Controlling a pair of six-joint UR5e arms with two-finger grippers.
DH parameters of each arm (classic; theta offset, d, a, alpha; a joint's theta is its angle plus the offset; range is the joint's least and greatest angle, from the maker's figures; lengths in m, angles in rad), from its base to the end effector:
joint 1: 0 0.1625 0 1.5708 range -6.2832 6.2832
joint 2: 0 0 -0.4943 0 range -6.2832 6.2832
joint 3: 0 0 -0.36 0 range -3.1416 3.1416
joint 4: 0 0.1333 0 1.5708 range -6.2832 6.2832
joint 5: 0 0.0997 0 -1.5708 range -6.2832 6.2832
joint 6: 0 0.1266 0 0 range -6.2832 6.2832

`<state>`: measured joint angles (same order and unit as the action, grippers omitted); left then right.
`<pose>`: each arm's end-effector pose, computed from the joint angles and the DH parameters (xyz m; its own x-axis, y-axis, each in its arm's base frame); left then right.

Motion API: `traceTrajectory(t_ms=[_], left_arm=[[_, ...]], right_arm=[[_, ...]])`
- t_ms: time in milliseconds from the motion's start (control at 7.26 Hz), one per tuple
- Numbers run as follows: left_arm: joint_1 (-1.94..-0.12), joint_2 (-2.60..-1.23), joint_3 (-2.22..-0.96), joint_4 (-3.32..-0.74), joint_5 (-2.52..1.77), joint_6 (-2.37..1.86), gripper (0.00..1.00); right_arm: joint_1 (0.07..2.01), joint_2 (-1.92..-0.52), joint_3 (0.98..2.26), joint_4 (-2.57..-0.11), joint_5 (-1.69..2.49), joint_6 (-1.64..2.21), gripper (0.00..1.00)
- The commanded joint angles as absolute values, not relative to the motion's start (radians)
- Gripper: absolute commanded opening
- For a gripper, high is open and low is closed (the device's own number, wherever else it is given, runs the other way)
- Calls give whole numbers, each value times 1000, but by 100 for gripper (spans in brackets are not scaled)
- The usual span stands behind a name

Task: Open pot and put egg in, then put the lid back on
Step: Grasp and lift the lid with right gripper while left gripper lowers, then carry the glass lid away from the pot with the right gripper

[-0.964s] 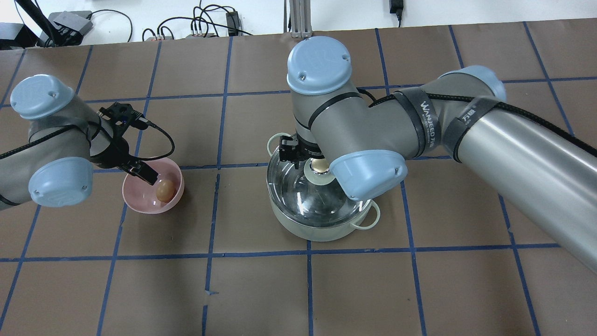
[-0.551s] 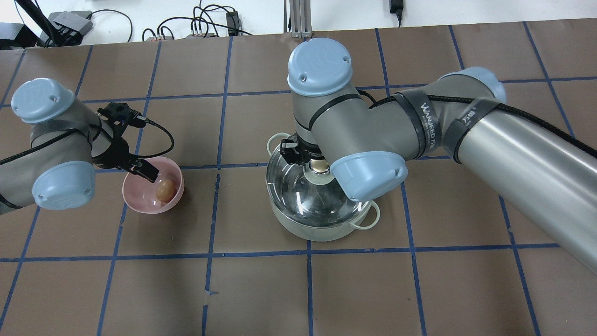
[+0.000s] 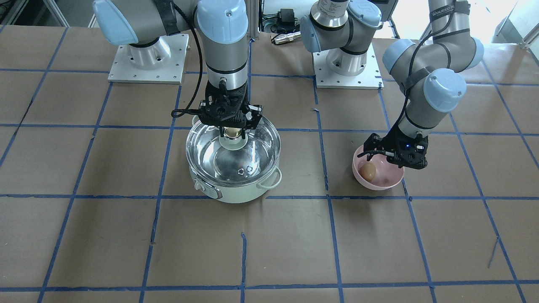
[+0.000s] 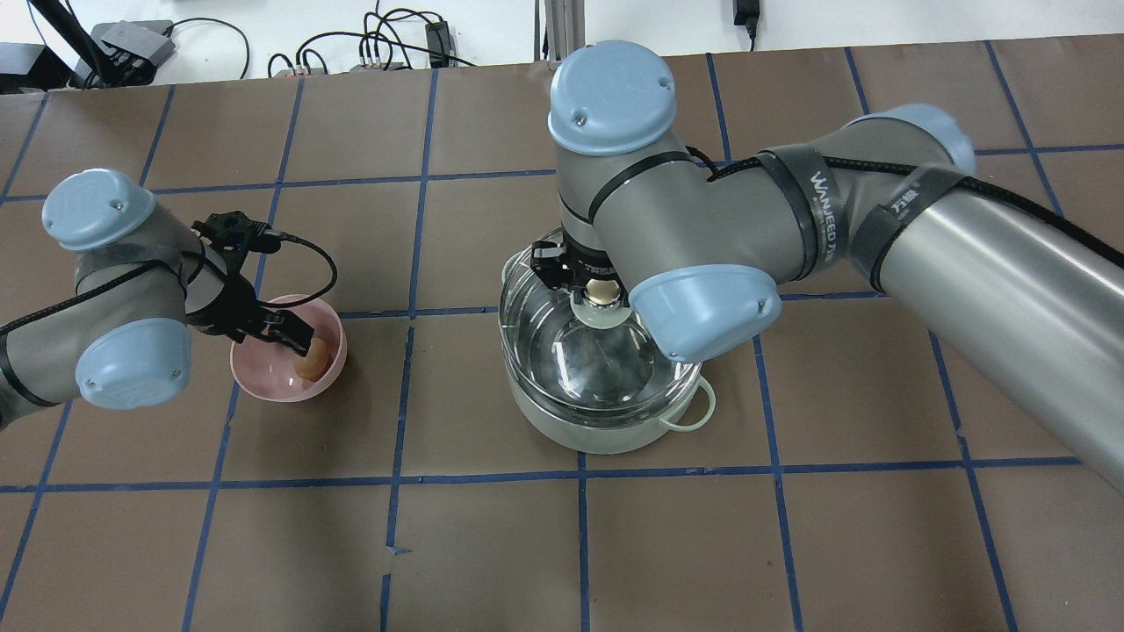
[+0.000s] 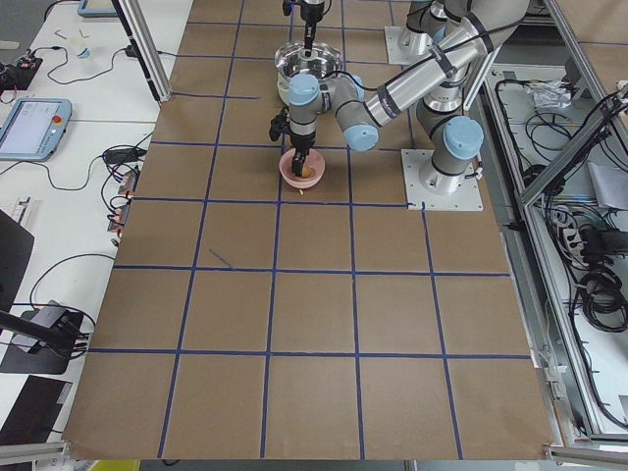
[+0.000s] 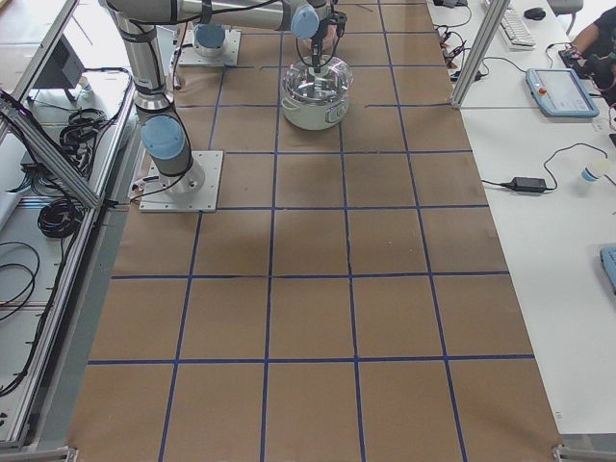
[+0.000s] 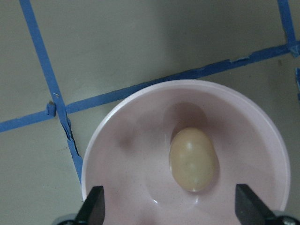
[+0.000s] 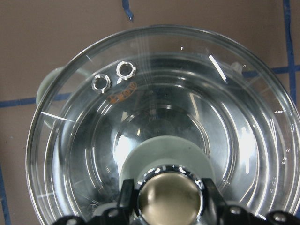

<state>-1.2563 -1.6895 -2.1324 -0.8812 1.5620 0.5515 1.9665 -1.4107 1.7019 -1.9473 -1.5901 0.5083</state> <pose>0.0081 -0.4593 0.3012 -0.9720 0.2348 0.0026 0.2348 0.9720 -0.0125 0.3265 -0.4421 0.4295 -0.9934 0.1121 -0.0247 0.1138 0.9900 -0.0838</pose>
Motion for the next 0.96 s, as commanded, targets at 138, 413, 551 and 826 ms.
traceTrajectory(t_ms=[138,413,551,826], left_arm=[[-1259,-1700,-2137,-879,1562,447,96],[-1259,-1701,-2160,-879,1562,414,95],[-1259,-1707,-2151,-874,1563,396,95],[-1261,-1747,-2155,-806,1563,396,95]], right_arm=[[1826,-1474,1577,-1785,-1589,403,34],[1682,-1528,1575,-1734,-1577,253,34],[1619,-1540,1577,-1724,-1577,189,34],[1585,-1552,1577,-1724,-1585,167,34]])
